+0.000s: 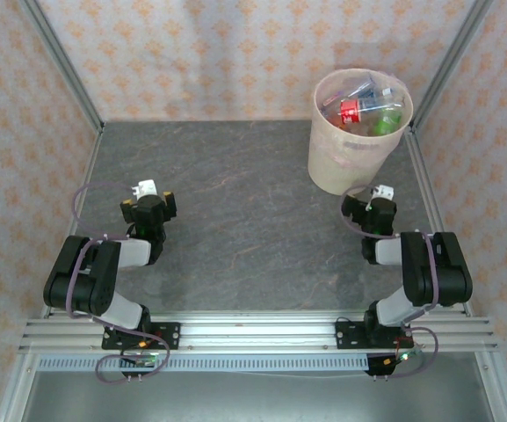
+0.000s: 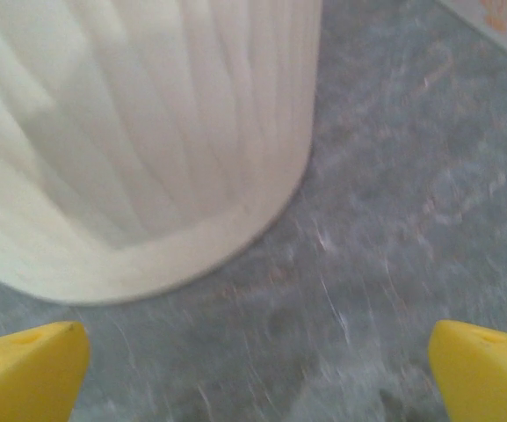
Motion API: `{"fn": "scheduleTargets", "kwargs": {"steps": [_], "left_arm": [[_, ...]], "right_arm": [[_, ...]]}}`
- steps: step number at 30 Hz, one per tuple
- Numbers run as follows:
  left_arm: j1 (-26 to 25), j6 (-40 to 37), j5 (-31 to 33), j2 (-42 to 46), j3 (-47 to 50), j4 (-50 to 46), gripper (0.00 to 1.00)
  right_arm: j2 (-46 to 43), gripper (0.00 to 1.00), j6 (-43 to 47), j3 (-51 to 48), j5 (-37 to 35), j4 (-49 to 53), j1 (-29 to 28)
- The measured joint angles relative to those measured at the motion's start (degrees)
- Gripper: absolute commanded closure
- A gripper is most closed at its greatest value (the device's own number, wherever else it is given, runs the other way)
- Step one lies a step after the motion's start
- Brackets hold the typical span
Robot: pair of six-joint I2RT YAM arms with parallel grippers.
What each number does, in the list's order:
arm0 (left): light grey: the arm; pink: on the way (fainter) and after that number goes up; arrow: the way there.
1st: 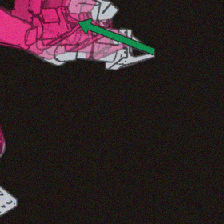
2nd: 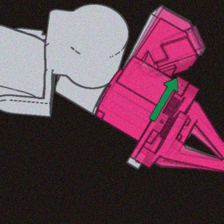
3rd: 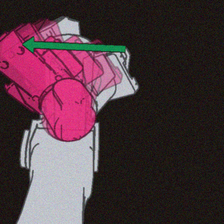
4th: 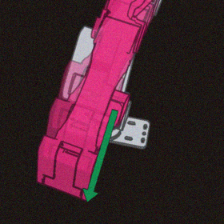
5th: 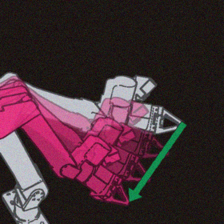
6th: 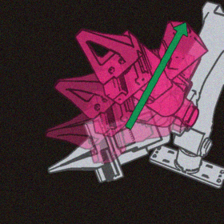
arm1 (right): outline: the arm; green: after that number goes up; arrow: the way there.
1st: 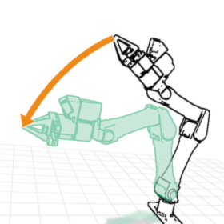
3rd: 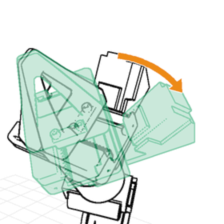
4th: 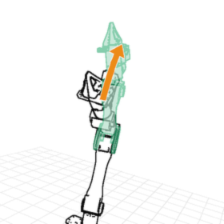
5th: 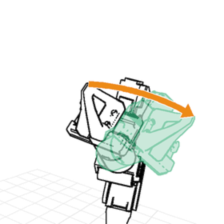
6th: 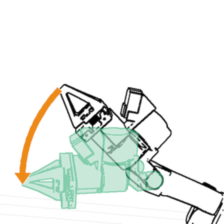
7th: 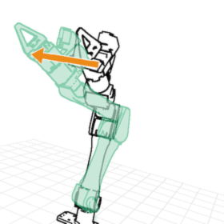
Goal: Put the plastic bottles in the bin
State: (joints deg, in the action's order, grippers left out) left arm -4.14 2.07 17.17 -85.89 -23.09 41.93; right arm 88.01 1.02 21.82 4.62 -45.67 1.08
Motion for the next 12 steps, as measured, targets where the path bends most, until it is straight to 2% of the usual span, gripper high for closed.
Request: {"fn": "scheduleTargets", "kwargs": {"steps": [12], "left_arm": [[0.0,0.0,0.0,0.0,0.0,0.0,0.00]], "right_arm": [[0.0,0.01,0.4,1.2,-0.8,0.0,-0.6]]}}
